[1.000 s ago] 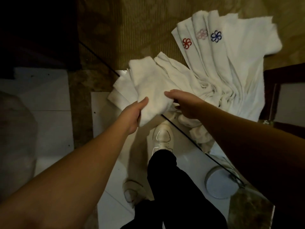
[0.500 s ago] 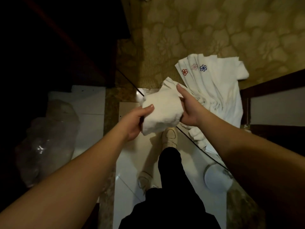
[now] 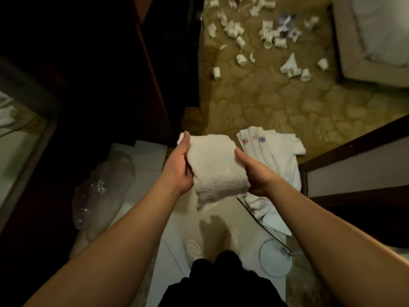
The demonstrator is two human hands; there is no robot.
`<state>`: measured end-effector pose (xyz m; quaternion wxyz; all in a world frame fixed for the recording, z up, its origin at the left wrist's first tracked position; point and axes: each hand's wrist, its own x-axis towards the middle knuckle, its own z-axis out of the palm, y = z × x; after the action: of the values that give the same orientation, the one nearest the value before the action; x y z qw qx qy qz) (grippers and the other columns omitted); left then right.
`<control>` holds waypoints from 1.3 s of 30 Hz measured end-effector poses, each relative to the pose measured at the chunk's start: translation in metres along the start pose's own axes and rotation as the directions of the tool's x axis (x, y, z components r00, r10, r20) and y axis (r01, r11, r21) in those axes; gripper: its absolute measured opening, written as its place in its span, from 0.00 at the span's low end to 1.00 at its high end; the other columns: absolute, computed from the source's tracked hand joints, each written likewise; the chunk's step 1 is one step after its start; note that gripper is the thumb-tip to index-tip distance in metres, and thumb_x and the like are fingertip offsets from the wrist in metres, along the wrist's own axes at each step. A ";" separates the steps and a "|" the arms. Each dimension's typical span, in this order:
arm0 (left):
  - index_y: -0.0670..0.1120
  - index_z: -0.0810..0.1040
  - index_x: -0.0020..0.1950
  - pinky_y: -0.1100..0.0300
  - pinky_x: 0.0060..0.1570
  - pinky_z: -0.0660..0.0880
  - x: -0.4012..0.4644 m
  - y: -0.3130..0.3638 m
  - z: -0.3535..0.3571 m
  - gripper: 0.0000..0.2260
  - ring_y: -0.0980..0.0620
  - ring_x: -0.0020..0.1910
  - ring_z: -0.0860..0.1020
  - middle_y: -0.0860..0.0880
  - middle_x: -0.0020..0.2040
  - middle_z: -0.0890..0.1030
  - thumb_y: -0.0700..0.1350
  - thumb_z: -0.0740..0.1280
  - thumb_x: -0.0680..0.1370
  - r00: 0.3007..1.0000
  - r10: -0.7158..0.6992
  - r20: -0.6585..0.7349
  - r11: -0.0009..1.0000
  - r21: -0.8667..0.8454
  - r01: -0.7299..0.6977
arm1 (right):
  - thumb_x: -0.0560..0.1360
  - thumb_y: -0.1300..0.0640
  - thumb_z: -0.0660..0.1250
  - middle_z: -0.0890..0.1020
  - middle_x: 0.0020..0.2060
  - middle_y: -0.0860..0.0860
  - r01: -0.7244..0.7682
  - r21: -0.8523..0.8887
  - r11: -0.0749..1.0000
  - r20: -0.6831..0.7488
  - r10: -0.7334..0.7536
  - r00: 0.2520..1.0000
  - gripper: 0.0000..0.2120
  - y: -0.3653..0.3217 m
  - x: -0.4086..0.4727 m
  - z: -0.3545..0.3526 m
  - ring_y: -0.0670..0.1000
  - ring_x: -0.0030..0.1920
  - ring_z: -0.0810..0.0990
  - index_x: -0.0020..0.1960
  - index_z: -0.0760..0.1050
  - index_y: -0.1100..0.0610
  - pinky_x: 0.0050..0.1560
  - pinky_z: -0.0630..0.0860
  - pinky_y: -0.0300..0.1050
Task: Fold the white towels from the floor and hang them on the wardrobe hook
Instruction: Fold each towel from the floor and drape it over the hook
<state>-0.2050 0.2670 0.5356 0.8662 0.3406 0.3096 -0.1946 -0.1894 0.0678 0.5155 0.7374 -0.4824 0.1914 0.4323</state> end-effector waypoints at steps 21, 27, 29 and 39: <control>0.48 0.73 0.74 0.48 0.57 0.79 -0.359 -0.070 0.070 0.37 0.42 0.66 0.78 0.39 0.68 0.78 0.71 0.61 0.73 0.890 0.377 0.255 0.907 0.093 -0.411 | 0.55 0.38 0.85 0.86 0.56 0.58 0.271 -0.236 0.933 0.461 -0.138 0.877 0.34 0.018 -0.275 0.104 0.58 0.55 0.86 0.54 0.87 0.56 0.48 0.83 0.51; 0.46 0.74 0.73 0.45 0.60 0.79 -0.455 -0.075 0.058 0.28 0.38 0.66 0.77 0.38 0.67 0.79 0.64 0.55 0.83 0.808 0.547 0.217 0.797 0.160 -0.583 | 0.48 0.38 0.86 0.88 0.49 0.55 0.347 -0.405 0.846 0.495 -0.116 0.861 0.44 0.044 -0.352 0.160 0.55 0.48 0.88 0.59 0.80 0.56 0.42 0.83 0.48; 0.46 0.76 0.72 0.47 0.60 0.79 -0.484 -0.081 0.056 0.26 0.39 0.65 0.78 0.38 0.66 0.80 0.62 0.58 0.83 0.803 0.566 0.186 0.776 0.210 -0.595 | 0.50 0.38 0.86 0.87 0.52 0.56 0.376 -0.385 0.843 0.554 -0.115 0.825 0.45 0.054 -0.376 0.180 0.56 0.51 0.87 0.61 0.78 0.56 0.44 0.84 0.49; 0.47 0.71 0.75 0.39 0.72 0.67 -0.632 -0.137 0.008 0.31 0.37 0.68 0.76 0.39 0.69 0.77 0.61 0.69 0.77 0.692 0.693 0.203 0.657 0.218 -0.722 | 0.49 0.43 0.88 0.80 0.65 0.62 0.427 -0.202 0.882 0.628 -0.218 0.747 0.54 0.138 -0.479 0.265 0.64 0.65 0.79 0.70 0.74 0.59 0.69 0.71 0.64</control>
<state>-0.7394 0.2463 0.8988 0.8304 0.5429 0.0769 0.0988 -0.6039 0.1058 0.8976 0.7315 -0.4677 -0.2098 0.4497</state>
